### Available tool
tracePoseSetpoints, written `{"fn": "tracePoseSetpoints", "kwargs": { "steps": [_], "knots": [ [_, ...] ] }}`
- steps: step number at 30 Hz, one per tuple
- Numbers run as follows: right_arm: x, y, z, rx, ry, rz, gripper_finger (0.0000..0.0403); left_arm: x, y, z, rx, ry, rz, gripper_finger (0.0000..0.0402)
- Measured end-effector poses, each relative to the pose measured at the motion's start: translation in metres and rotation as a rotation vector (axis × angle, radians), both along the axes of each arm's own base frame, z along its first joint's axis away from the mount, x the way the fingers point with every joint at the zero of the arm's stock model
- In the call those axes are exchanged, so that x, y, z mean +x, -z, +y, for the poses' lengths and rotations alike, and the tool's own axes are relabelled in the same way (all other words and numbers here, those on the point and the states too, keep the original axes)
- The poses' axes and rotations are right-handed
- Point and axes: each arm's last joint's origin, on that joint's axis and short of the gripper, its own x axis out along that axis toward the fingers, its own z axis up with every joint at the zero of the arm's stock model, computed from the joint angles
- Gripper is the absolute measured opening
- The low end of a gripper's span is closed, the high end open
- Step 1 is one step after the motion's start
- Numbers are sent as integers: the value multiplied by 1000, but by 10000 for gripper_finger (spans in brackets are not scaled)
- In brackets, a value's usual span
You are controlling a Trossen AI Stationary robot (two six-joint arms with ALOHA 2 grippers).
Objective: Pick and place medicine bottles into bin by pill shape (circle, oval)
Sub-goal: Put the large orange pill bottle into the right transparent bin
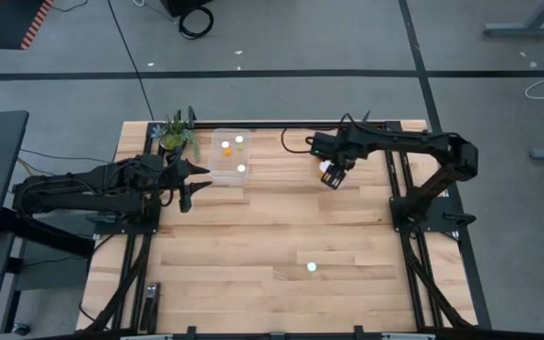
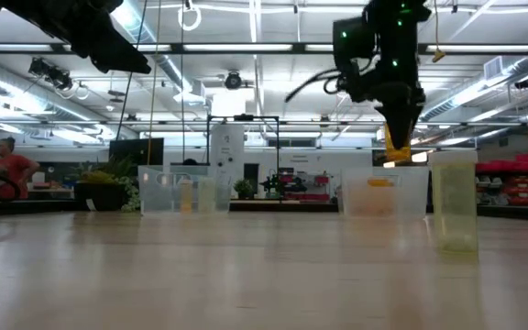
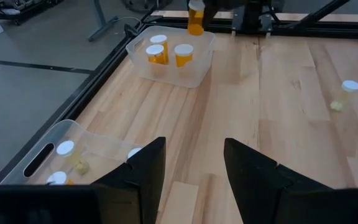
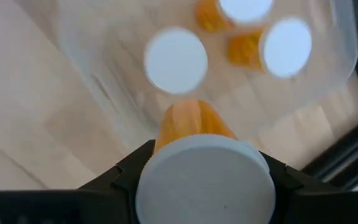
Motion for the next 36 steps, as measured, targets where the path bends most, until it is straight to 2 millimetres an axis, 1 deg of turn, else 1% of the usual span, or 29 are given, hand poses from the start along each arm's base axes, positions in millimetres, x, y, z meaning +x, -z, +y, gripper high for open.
{"fn": "tracePoseSetpoints", "kwargs": {
  "steps": [2,6,17,23,29,36],
  "knots": [
    [-3,8,-4,10,11,23,204,0,0,0,0,0,-1,172],
    [-2,21,-10,29,2,36,204,0,0,0,1,1,0,172],
    [2,34,-14,72,-11,26,204,0,0,0,2,1,1,172],
    [1,37,-17,72,-5,13,204,0,0,0,2,1,0,172],
    [5,36,-20,68,-18,-31,204,0,0,0,2,1,0,172],
    [4,36,-22,67,-13,-33,204,0,0,0,2,1,0,172]
  ]
}}
